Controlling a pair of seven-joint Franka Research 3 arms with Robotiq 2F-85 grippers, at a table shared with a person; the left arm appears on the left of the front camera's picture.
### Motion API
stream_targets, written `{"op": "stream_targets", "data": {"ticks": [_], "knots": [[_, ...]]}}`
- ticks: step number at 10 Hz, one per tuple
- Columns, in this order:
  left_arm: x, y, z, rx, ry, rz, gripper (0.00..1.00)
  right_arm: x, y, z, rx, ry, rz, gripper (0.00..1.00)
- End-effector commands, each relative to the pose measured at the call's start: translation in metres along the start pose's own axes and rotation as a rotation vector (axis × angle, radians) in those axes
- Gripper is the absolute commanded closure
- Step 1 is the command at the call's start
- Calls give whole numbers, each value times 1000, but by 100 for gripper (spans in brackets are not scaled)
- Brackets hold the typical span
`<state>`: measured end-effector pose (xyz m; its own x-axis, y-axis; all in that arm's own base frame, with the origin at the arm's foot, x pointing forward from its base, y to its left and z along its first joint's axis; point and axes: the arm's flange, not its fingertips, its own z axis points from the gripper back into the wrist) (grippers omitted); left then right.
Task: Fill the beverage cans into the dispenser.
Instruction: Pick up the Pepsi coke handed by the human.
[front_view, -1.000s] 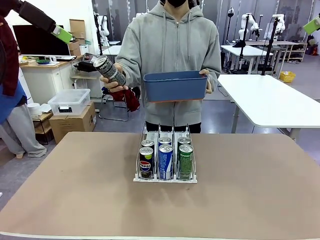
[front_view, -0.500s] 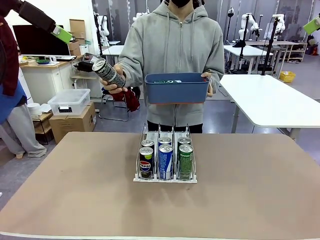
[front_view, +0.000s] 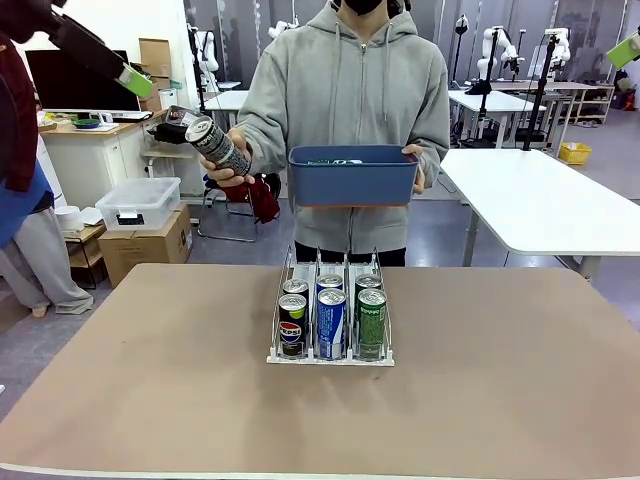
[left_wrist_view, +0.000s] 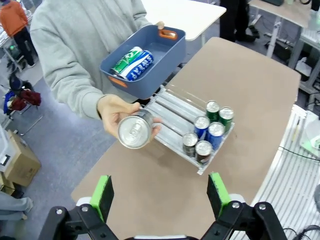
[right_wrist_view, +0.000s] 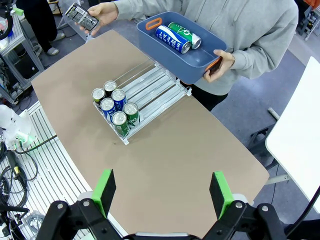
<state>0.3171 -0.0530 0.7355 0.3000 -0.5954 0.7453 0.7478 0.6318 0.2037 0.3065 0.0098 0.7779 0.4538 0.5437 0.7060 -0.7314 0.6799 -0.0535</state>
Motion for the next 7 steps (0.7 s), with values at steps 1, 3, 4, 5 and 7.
{"op": "stream_targets", "data": {"ticks": [1, 3, 4, 5, 7], "knots": [[-1, 6, -28, 93, -5, -23, 0, 0, 1, 0, 1, -1, 2, 0], [-6, 5, -48, 89, 29, -98, 0, 0, 1, 0, 1, -1, 2, 0], [-6, 6, -60, 100, 37, -127, 0, 0, 1, 0, 1, -1, 2, 0], [-4, 10, -74, 106, 56, -139, 0, 0, 1, 0, 1, -1, 2, 0], [0, 7, -72, 82, 52, -76, 0, 0, 1, 0, 1, -1, 2, 0]]}}
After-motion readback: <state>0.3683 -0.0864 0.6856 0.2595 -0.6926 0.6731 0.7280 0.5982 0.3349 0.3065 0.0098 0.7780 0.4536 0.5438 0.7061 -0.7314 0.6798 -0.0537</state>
